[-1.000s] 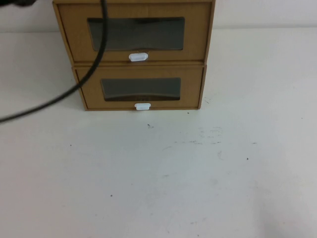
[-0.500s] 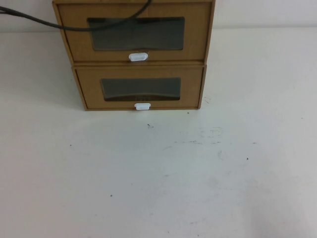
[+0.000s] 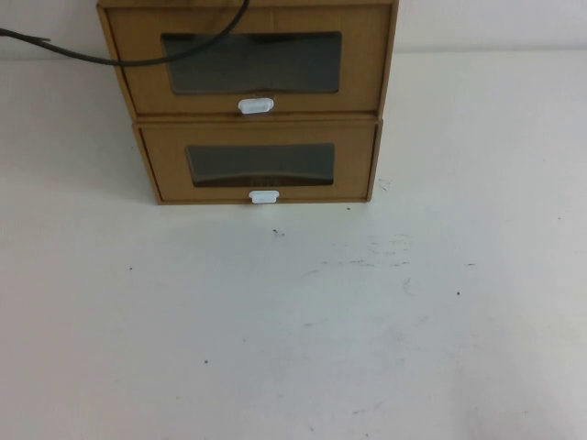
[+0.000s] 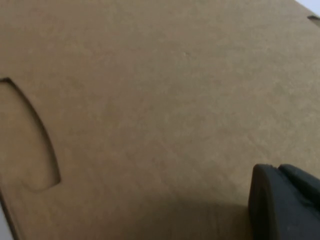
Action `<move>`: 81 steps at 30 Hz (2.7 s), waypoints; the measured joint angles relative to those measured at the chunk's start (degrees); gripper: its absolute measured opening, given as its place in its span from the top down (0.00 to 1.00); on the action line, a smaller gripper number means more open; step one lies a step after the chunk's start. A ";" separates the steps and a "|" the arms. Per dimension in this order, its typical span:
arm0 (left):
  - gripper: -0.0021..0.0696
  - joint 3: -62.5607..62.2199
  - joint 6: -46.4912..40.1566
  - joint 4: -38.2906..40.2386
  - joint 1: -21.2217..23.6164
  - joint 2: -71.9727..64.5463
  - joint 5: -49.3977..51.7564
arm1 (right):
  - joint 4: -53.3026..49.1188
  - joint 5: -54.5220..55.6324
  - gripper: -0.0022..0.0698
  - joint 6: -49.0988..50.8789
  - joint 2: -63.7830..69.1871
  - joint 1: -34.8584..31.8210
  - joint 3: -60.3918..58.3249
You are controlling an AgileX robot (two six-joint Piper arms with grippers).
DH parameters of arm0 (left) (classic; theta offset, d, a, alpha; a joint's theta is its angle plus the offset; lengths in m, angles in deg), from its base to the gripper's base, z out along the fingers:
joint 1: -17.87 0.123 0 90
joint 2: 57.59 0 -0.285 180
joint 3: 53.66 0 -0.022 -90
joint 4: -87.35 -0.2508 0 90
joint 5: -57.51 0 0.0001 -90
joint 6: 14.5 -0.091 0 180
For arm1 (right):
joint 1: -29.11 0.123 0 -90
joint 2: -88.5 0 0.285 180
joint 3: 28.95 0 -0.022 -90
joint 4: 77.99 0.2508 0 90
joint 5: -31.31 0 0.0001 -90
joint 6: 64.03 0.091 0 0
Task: Open the shoe box
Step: 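Pull the top drawer of the cardboard box fully open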
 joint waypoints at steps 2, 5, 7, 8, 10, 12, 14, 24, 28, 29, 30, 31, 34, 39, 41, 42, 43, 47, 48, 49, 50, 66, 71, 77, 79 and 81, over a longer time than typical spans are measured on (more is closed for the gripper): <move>0.98 -0.12 0.00 0.15 0.54 0.00 0.89 | 0.00 -0.09 1.00 -0.26 0.00 0.00 0.00; 0.98 -0.24 0.00 0.52 1.02 0.11 2.01 | 0.00 -0.45 1.00 -0.49 0.00 0.00 0.00; 0.98 -0.24 0.00 0.52 1.02 0.09 2.25 | 0.00 -0.88 1.00 -1.27 0.00 0.00 0.00; 0.98 -0.24 0.00 0.40 1.02 0.09 2.25 | 0.00 -1.16 1.00 -1.71 0.00 0.00 0.00; 0.98 -0.24 0.00 0.29 1.02 0.09 2.25 | 0.12 -1.79 1.00 -2.46 0.00 0.00 0.38; 0.98 -0.32 0.00 0.29 1.02 0.09 2.25 | 0.20 -2.53 1.00 -3.20 0.14 0.00 1.52; 0.98 -0.32 0.00 0.29 1.02 0.09 2.25 | 0.20 -3.51 1.00 -4.51 2.27 0.00 3.32; 0.98 -0.32 0.00 0.29 1.02 0.09 2.58 | -12.02 -12.39 1.00 -26.96 26.58 0.00 29.04; 0.98 -0.32 0.00 0.29 1.02 0.09 2.82 | -23.93 -15.57 1.00 -29.02 35.05 0.00 37.40; 0.98 -0.32 0.00 0.29 1.02 0.09 2.93 | -25.64 -15.83 1.00 -29.15 36.82 0.00 38.63; 0.98 -0.32 0.00 0.29 1.02 0.09 2.96 | -26.48 -15.83 1.00 -29.26 38.37 0.00 39.42; 0.98 -0.32 0.00 0.29 1.02 0.09 3.13 | -26.60 -15.83 1.00 -29.28 39.64 0.00 39.83; 0.98 -0.36 0.00 0.29 1.02 0.09 3.26 | -25.61 -14.94 1.00 -29.38 42.37 0.00 39.96; 0.98 -0.36 0.00 0.52 1.02 0.09 3.36 | -10.83 -12.60 1.00 -29.06 46.21 0.00 39.96; 0.98 -0.36 0.00 0.52 1.02 0.09 3.36 | 0.94 -12.77 1.00 -31.49 48.21 0.00 39.96; 0.98 -0.36 0.00 0.52 1.02 0.09 3.36 | 7.14 -13.27 1.00 -34.02 49.40 0.00 39.96; 0.98 -0.36 0.00 0.52 1.05 0.09 3.36 | 12.00 -13.56 1.00 -36.35 50.43 0.00 40.04; 0.98 -0.36 0.00 0.52 1.05 0.09 3.36 | 30.52 -13.13 1.00 -42.64 55.20 0.00 40.04; 0.98 -0.36 0.00 0.52 1.05 0.09 3.36 | 33.14 -12.76 1.00 -43.33 56.48 0.00 40.18; 0.98 -0.36 0.00 0.52 1.05 0.09 3.40 | 34.82 -12.63 1.00 -43.95 57.61 0.00 40.33; 0.98 -0.36 0.00 0.52 1.05 0.09 3.50 | 35.98 -13.29 1.00 -44.24 59.23 0.00 40.49; 0.98 -0.36 -0.24 0.52 1.05 0.12 3.54 | 38.25 0.07 1.00 -51.31 87.04 31.80 53.45; 0.98 -0.36 -0.56 0.52 1.05 0.12 3.63 | 38.49 -2.95 0.99 -45.03 95.88 32.08 61.62; 0.98 -0.36 -0.58 0.52 1.05 0.12 3.63 | 38.49 -5.32 0.76 -40.89 104.35 32.17 70.56; 0.98 -0.36 -0.58 0.52 1.05 0.12 3.63 | 38.49 -5.32 0.64 -39.95 106.11 32.17 72.59; 0.98 -0.36 -0.70 0.52 1.05 0.12 3.63 | 38.49 -5.01 0.54 -39.55 107.66 32.17 74.64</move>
